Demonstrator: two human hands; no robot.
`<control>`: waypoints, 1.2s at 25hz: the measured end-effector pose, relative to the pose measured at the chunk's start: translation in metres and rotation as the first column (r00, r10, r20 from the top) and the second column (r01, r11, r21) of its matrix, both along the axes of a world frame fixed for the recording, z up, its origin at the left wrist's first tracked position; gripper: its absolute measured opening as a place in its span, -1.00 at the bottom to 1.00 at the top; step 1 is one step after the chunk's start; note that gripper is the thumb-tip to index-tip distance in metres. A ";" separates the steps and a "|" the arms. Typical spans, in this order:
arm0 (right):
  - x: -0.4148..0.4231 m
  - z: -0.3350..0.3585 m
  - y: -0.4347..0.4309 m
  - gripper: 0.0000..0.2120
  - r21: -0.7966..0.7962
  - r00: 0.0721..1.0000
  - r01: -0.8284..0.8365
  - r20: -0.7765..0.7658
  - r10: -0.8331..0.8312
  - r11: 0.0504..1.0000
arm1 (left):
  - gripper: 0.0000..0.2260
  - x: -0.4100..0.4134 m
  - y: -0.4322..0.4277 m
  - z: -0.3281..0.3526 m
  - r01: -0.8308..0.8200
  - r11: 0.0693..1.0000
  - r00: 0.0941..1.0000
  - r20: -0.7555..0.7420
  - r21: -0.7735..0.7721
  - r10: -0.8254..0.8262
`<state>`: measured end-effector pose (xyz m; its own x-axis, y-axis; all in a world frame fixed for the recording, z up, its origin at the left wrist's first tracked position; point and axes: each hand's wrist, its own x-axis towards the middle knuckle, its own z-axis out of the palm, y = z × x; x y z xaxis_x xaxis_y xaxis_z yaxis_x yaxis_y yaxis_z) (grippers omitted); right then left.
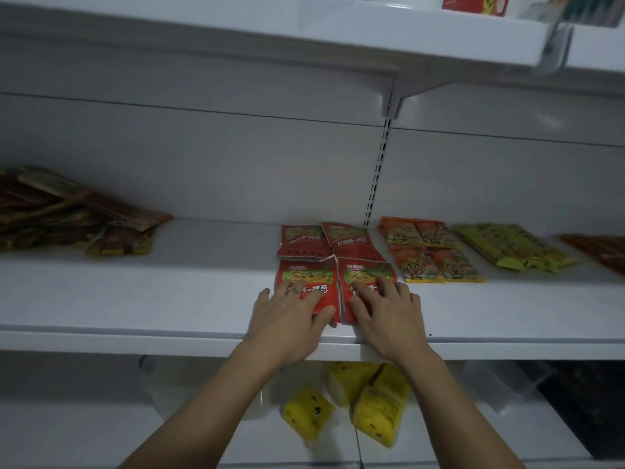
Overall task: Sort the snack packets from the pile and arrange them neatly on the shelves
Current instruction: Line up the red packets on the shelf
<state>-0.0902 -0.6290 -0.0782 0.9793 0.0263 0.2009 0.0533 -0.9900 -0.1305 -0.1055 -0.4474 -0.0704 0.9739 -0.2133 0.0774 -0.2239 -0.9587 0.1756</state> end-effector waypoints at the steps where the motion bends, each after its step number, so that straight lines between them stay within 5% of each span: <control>1: 0.000 -0.001 -0.001 -0.50 -0.009 1.000 -0.014 0.006 0.014 1.000 | -0.54 0.001 -0.004 -0.002 -0.015 1.000 1.000 0.016 -0.004 0.015; 13: 0.016 0.034 0.001 -0.44 0.039 0.970 -0.241 0.031 0.240 0.970 | -0.51 -0.018 -0.004 0.004 -0.120 0.993 0.990 0.067 -0.011 0.121; 19: 0.025 0.017 0.001 -0.57 -0.009 0.968 -0.199 -0.159 0.195 0.980 | -0.52 -0.015 -0.002 0.011 -0.023 0.999 0.999 -0.046 0.048 0.025; 30: 0.023 0.020 -0.003 -0.56 0.071 0.971 -0.209 -0.107 0.216 0.975 | -0.53 0.014 -0.021 0.010 -0.056 0.993 0.997 -0.040 0.100 0.060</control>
